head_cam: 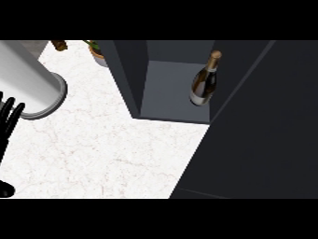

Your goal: Pick up the wine, place it into the cabinet and close the cabinet

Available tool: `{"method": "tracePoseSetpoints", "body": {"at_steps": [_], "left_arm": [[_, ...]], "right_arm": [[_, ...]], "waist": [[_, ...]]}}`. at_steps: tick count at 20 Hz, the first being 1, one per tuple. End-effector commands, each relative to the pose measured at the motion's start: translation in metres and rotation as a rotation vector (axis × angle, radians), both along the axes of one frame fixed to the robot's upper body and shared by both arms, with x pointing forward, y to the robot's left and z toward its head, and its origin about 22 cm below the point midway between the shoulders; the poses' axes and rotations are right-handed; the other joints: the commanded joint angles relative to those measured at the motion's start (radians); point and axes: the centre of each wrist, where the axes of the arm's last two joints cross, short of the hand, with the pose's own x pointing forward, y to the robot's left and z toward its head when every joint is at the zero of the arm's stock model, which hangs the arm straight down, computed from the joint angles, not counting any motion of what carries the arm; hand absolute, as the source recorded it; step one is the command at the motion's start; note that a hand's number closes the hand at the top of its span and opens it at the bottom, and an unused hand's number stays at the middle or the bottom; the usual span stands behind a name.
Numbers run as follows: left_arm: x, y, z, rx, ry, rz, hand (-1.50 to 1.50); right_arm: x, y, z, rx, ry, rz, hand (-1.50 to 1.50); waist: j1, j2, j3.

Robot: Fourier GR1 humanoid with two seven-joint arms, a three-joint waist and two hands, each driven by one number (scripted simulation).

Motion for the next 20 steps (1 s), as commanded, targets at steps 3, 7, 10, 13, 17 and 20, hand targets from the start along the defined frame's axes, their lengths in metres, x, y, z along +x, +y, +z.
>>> {"method": "tracePoseSetpoints", "body": {"at_steps": [3, 7, 10, 13, 17, 20], "left_arm": [[0.001, 0.005, 0.004, 0.008, 0.005, 0.02, -1.5], [-0.012, 0.009, -0.015, -0.009, 0.021, 0.039, -1.5], [-0.002, 0.024, -0.004, 0.007, 0.013, 0.04, -1.5], [-0.001, 0.018, -0.009, 0.002, 0.035, 0.058, -1.5], [-0.013, 0.034, -0.009, 0.0, 0.019, 0.057, -1.5], [-0.013, 0.029, -0.018, -0.007, 0.007, 0.067, -1.5]], "right_arm": [[0.027, 0.08, 0.029, 0.075, 0.06, 0.089, 1.5], [0.063, 0.121, 0.054, 0.073, 0.088, 0.049, 1.5], [0.084, 0.143, 0.065, 0.08, 0.089, 0.022, 1.5], [0.102, 0.151, 0.084, 0.065, 0.139, 0.032, 1.5], [0.137, 0.161, 0.068, 0.124, 0.182, -0.022, 1.5], [0.16, 0.147, 0.057, 0.143, 0.212, -0.028, 1.5]], "waist": [[-0.019, -0.008, 0.003], [-0.034, -0.007, 0.005], [-0.041, -0.006, 0.007], [-0.054, -0.008, 0.008], [-0.043, -0.006, 0.008], [-0.056, -0.007, 0.008]]}}
